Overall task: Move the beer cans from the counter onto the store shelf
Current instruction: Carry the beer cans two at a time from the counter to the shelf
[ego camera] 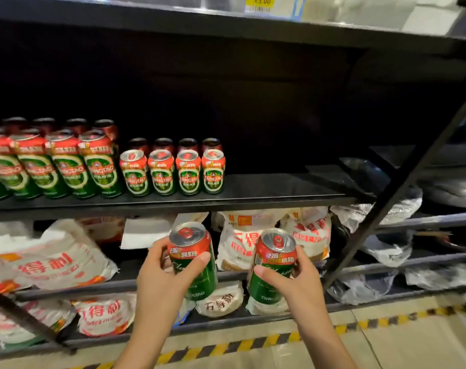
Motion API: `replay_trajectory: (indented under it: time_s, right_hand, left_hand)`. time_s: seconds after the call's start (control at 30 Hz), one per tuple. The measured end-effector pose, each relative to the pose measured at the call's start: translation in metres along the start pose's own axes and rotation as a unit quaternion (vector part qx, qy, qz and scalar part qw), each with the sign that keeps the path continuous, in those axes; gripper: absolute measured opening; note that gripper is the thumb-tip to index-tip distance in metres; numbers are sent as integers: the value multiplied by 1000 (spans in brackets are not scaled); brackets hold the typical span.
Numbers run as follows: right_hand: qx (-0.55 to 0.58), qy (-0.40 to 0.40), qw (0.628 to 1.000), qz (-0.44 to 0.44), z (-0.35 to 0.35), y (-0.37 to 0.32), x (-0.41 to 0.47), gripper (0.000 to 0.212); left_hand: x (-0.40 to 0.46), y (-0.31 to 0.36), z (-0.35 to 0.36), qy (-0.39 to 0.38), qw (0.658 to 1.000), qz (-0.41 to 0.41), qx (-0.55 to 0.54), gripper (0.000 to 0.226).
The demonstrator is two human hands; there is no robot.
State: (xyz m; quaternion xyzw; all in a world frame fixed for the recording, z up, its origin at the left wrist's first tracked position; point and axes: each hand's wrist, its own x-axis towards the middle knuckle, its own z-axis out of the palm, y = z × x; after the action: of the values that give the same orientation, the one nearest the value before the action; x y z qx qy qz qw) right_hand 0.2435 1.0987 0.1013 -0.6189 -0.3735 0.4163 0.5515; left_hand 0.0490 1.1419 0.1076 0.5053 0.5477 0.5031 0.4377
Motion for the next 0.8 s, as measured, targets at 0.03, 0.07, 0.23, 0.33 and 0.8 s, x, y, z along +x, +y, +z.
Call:
replay_trajectory:
  time_s: [0.03,0.07,0.23,0.33,0.8]
  right_hand:
    - [3,8,1000,-4,1,-3,15,58]
    - [3,15,1000,-6,1,-4,29,56]
    - [-5,35,999,8,-4,-8,81,55]
    - [-10,30,1000,2,-12,-10,113,52]
    - [-25,-39,997,-59,-44,-21,272,57]
  left_hand:
    - [15,4,9,-8,1000,7,2,42]
    - [29,6,18,-14,1000,16,2,40]
    - [74,15,62,-49,999,12,-10,47]
    - [98,18,90,-66,998,9,-19,50]
    - [197,21,207,3,998,18,-55,57]
